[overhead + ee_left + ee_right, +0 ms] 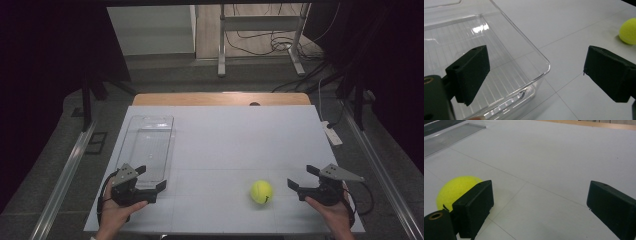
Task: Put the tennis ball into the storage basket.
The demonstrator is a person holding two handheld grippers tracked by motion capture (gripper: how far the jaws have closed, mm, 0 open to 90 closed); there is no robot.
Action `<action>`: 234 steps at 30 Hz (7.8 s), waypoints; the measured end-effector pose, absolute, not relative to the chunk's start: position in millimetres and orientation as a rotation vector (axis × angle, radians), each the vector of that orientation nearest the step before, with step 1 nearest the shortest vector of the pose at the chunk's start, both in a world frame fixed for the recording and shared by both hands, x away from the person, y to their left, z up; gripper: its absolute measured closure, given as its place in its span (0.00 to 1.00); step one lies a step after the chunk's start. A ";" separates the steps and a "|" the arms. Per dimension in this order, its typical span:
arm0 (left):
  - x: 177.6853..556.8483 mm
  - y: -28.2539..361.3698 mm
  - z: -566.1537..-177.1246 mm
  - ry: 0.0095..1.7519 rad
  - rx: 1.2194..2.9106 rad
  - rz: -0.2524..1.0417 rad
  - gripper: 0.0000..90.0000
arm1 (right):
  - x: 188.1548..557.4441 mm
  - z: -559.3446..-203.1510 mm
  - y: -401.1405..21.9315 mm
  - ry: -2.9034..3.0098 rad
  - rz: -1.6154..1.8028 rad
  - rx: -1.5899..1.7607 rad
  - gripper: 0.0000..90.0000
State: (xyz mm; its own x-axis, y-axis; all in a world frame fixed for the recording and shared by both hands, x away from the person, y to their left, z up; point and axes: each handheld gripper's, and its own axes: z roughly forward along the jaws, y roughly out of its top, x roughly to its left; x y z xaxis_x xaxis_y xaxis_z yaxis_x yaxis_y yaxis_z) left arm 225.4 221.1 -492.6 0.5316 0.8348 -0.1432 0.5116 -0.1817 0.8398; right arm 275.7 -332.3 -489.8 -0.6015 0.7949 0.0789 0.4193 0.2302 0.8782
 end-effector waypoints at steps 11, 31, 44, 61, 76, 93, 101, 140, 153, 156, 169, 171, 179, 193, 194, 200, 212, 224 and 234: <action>223.5 219.8 -490.7 1.102 1.844 0.442 0.08 | 275.6 -491.7 -337.3 2.111 1.318 1.140 0.09; 222.4 213.5 -490.4 1.074 1.870 0.440 0.08 | 274.9 -493.0 -337.5 2.122 1.303 1.135 0.09; 222.2 212.0 -489.3 1.071 1.873 0.442 0.09 | 276.2 -495.0 -336.3 2.130 1.293 1.135 0.09; 226.0 205.9 -482.0 1.057 1.879 0.432 0.09 | 275.8 -496.6 -337.1 2.137 1.289 1.141 0.09; 228.1 201.6 -473.9 1.036 1.873 0.428 0.09 | 276.4 -497.6 -337.2 2.139 1.281 1.141 0.09; 231.4 194.4 -466.1 1.003 1.885 0.426 0.09 | 277.3 -498.5 -337.2 2.145 1.283 1.143 0.09; 233.7 188.8 -464.7 0.976 1.904 0.413 0.09 | 277.9 -498.7 -338.3 2.143 1.279 1.145 0.09; 246.4 160.4 -457.3 0.913 1.968 0.359 0.09 | 279.7 -501.2 -337.4 2.161 1.272 1.150 0.10; 253.9 144.1 -452.2 0.868 1.986 0.336 0.09 | 279.9 -501.5 -337.7 2.162 1.275 1.148 0.10; 254.6 141.3 -451.2 0.860 1.990 0.333 0.09 | 279.9 -501.6 -337.7 2.162 1.275 1.149 0.10; 261.4 122.5 -449.8 0.816 2.021 0.304 0.09 | 280.0 -502.0 -338.2 2.162 1.272 1.153 0.10; 262.0 121.1 -449.6 0.812 2.025 0.301 0.09 | 280.3 -502.4 -338.1 2.164 1.269 1.153 0.10; 264.2 114.8 -448.6 0.797 2.031 0.289 0.09 | 280.4 -502.4 -338.1 2.164 1.268 1.153 0.10; 268.0 101.2 -448.0 0.767 2.050 0.270 0.09 | 280.8 -503.2 -338.3 2.169 1.268 1.153 0.10; 268.3 99.5 -447.8 0.762 2.051 0.269 0.09 | 280.8 -503.2 -338.3 2.169 1.268 1.153 0.10; 269.6 93.5 -445.7 0.745 2.053 0.266 0.09 | 280.9 -503.6 -338.4 2.170 1.265 1.153 0.10; 272.4 80.7 -446.9 0.717 2.079 0.256 0.09 | 281.2 -504.1 -338.6 2.171 1.264 1.154 0.10; 275.4 66.8 -448.8 0.689 2.103 0.236 0.09 | 281.3 -504.2 -338.5 2.173 1.262 1.152 0.10; 277.4 53.5 -448.2 0.660 2.116 0.221 0.09 | 281.2 -504.5 -338.4 2.176 1.261 1.154 0.10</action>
State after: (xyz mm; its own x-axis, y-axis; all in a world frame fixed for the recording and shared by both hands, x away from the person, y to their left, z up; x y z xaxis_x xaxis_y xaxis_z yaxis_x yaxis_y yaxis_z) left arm 277.4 53.5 -448.2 0.8427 0.5321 -0.0828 0.3746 -0.4689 0.7998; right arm 281.2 -338.4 -504.5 -0.5949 0.7998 0.0797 0.4669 0.2631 0.8443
